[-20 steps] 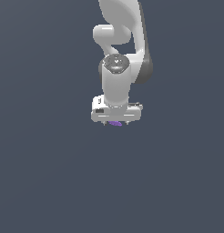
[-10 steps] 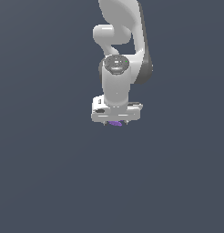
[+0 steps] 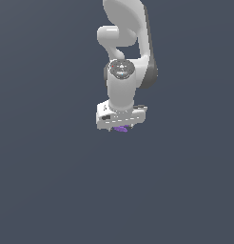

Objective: Pick up the object and move it to a goal position.

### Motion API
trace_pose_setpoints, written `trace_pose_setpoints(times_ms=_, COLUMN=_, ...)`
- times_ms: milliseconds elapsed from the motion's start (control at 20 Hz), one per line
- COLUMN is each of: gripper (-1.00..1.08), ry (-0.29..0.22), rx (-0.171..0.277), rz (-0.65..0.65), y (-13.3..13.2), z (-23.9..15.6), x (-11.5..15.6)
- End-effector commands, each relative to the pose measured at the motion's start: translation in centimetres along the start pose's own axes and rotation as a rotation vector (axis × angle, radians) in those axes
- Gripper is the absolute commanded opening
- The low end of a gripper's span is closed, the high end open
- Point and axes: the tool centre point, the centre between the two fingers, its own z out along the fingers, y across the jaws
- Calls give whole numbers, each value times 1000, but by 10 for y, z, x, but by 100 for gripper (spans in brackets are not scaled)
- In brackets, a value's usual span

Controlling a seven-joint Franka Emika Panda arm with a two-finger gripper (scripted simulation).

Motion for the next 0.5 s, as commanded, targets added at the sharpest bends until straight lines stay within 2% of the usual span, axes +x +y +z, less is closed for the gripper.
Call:
trace_pose_setpoints(times_ms=0, gripper=100, ry=1, rx=-2, rz=-54, y=-1, z=4, x=-4)
trace_pose_setpoints(times_ms=450, gripper=100, ry=5, rx=-11, rz=-301, y=-4, z=22, x=-23)
